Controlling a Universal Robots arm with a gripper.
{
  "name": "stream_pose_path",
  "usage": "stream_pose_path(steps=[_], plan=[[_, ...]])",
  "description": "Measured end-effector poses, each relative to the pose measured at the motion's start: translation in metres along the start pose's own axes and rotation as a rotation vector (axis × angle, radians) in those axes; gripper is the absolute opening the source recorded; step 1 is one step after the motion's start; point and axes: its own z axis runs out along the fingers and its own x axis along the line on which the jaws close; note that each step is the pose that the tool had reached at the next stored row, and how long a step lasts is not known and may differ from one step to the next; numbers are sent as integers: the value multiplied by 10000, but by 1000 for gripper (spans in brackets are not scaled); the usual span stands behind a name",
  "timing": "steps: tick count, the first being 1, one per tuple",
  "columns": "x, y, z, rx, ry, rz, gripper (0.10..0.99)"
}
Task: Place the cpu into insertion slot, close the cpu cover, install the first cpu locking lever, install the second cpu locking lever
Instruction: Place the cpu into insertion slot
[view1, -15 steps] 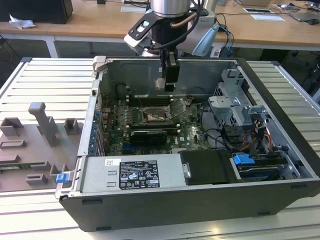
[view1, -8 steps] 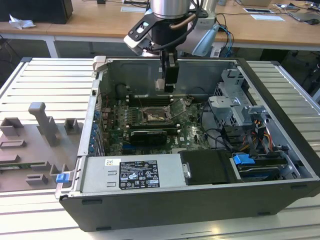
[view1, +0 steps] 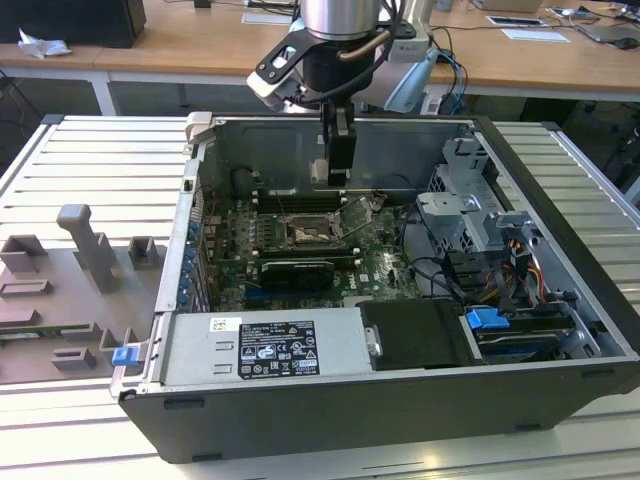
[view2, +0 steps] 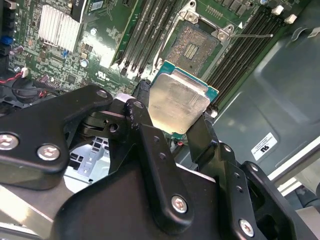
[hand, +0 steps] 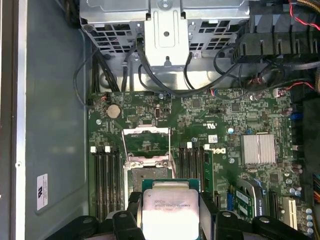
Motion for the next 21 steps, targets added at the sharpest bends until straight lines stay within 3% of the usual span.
stream_pose_path(steps=[21], plan=[[-1, -5, 67, 19, -39, 514, 545]])
